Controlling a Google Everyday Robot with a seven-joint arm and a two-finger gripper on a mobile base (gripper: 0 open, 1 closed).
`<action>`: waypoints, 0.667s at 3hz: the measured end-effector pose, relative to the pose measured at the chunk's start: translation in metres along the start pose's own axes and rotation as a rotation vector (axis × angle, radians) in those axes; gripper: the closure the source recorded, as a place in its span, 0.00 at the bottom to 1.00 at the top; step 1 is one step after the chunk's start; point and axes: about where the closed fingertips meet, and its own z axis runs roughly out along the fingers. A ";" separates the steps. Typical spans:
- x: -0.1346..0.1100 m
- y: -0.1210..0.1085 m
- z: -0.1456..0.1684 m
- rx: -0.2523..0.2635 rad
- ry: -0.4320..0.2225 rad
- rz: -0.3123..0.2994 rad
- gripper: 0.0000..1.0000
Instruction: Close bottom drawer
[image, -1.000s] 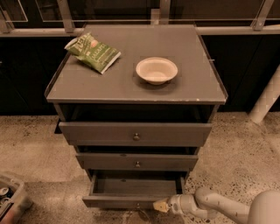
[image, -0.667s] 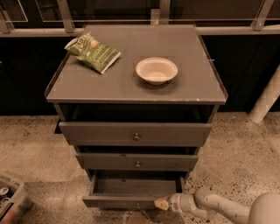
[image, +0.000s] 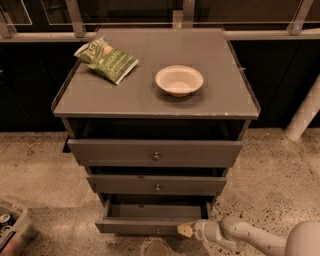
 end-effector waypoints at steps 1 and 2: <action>-0.001 0.001 -0.001 0.000 0.000 0.000 1.00; -0.003 -0.012 0.001 0.072 -0.024 0.012 1.00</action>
Offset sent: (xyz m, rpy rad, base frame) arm 0.0469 -0.0545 -0.0275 -0.2561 -0.1136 -0.3571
